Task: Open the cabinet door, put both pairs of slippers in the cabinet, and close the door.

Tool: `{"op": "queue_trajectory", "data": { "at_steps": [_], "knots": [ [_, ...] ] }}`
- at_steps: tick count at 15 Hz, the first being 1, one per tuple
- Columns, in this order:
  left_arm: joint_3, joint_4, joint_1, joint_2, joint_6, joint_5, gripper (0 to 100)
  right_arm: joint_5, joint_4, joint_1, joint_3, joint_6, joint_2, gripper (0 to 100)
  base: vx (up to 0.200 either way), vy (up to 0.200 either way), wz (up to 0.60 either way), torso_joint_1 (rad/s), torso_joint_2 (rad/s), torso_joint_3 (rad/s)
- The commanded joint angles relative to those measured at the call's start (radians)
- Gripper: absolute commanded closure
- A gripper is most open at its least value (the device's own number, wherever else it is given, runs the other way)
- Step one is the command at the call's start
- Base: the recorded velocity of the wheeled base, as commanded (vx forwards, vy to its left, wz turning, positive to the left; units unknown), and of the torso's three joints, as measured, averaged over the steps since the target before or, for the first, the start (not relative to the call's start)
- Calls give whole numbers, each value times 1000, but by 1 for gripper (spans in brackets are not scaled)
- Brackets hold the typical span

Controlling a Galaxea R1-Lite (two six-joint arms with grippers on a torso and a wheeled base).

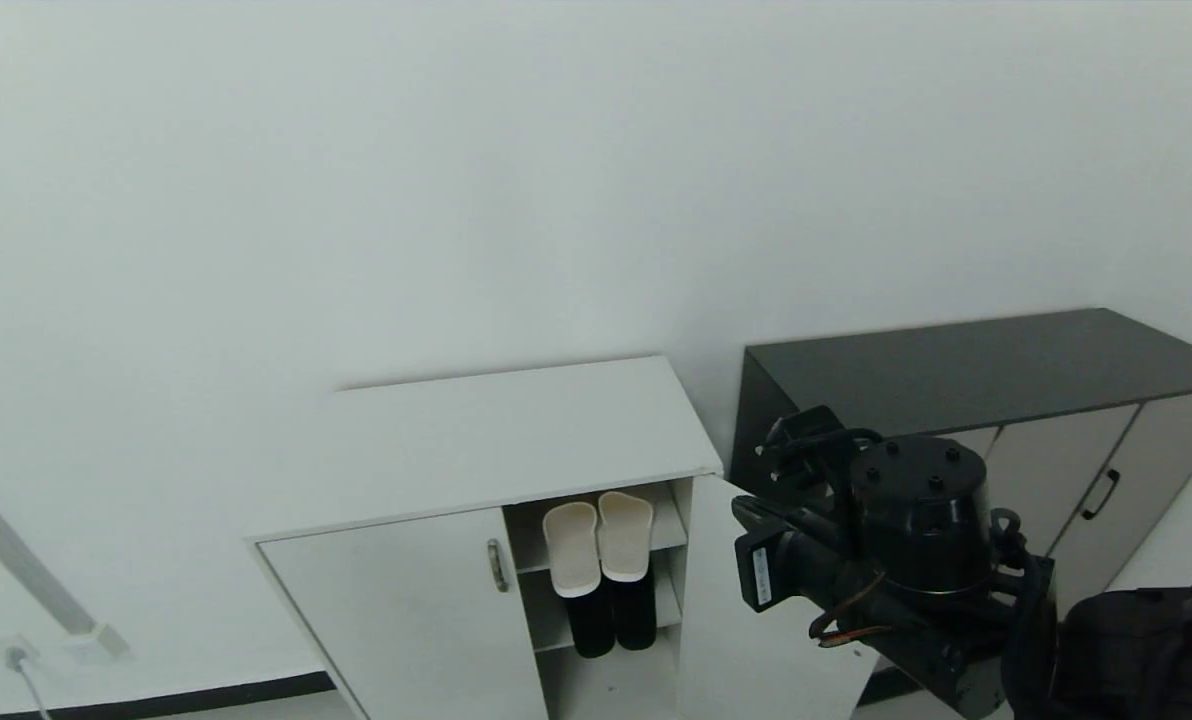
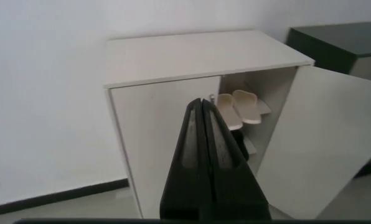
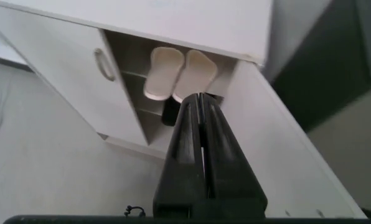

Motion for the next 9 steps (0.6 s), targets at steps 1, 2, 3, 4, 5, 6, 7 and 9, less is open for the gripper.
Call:
{"op": "queue_trajectory", "data": {
  "at_steps": [1, 2, 3, 4, 5, 6, 7, 9],
  "knots": [
    [0, -1, -1, 1, 0, 0, 100, 0, 1, -3, -1, -1, 4, 100, 0, 0, 0, 0, 0, 0],
    [0, -1, 0, 1, 1, 0, 100, 0, -1, -3, -1, -1, 7, 100, 0, 0, 0, 0, 0, 0],
    [0, -1, 0, 1, 4, 0, 100, 0, -1, -3, -1, -2, 7, 100, 0, 0, 0, 0, 0, 0],
    [0, -1, 0, 1, 3, 0, 100, 0, -1, -3, -1, -4, 9, 100, 0, 0, 0, 0, 0, 0],
    [0, -1, 0, 1, 3, -2, 100, 0, -1, -3, -3, -4, 9, 100, 0, 0, 0, 0, 0, 0],
    [0, -1, 0, 1, 3, -2, 100, 0, -1, -4, -4, -4, 9, 100, 0, 0, 0, 0, 0, 0],
    [0, -1, -1, 1, 3, -3, 100, 0, -1, -7, -3, -4, 9, 100, -200, 0, 0, 2, 2, 2],
    [0, -1, 0, 1, 1, -5, 100, 0, -1, -10, -4, -4, 9, 100, -200, 0, 0, 10, 2, 2]
  ]
}}
